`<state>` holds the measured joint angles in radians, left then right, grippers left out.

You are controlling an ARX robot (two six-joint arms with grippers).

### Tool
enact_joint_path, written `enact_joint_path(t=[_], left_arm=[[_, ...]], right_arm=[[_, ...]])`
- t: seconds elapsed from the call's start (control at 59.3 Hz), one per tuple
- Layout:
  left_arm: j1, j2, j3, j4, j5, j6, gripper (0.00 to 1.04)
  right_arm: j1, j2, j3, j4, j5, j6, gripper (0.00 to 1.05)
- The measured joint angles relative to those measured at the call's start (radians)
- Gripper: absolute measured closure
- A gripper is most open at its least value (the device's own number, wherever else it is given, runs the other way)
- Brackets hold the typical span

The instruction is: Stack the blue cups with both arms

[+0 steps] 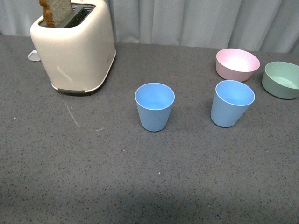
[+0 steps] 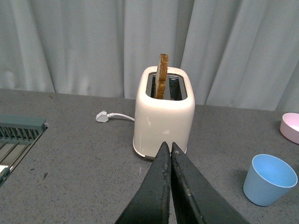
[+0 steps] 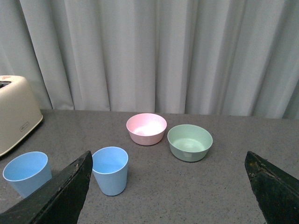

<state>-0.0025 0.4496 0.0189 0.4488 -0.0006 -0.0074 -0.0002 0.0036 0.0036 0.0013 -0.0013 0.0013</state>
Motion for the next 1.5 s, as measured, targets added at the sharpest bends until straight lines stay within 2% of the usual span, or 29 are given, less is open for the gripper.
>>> enact_joint_path(t=[0.388, 0.792, 0.876, 1.079, 1.163, 1.466, 1.5], left_arm=[[0.000, -0.173, 0.000, -0.168, 0.000, 0.000, 1.01], [0.000, -0.277, 0.000, -0.273, 0.000, 0.000, 1.01], [0.000, -0.414, 0.000, -0.436, 0.001, 0.000, 1.01], [0.000, -0.444, 0.000, -0.446, 0.001, 0.000, 1.01], [0.000, -0.445, 0.000, -0.446, 0.001, 0.000, 0.90], [0.000, -0.445, 0.000, -0.446, 0.001, 0.000, 0.36], [0.000, -0.445, 0.000, -0.446, 0.001, 0.000, 0.27]], right_arm=[[0.000, 0.000, 0.000, 0.000, 0.000, 0.000, 0.10], [0.000, 0.000, 0.000, 0.000, 0.000, 0.000, 0.10], [0.000, 0.000, 0.000, 0.000, 0.000, 0.000, 0.10], [0.000, 0.000, 0.000, 0.000, 0.000, 0.000, 0.10], [0.000, 0.000, 0.000, 0.000, 0.000, 0.000, 0.10], [0.000, 0.000, 0.000, 0.000, 0.000, 0.000, 0.10], [0.000, 0.000, 0.000, 0.000, 0.000, 0.000, 0.10]])
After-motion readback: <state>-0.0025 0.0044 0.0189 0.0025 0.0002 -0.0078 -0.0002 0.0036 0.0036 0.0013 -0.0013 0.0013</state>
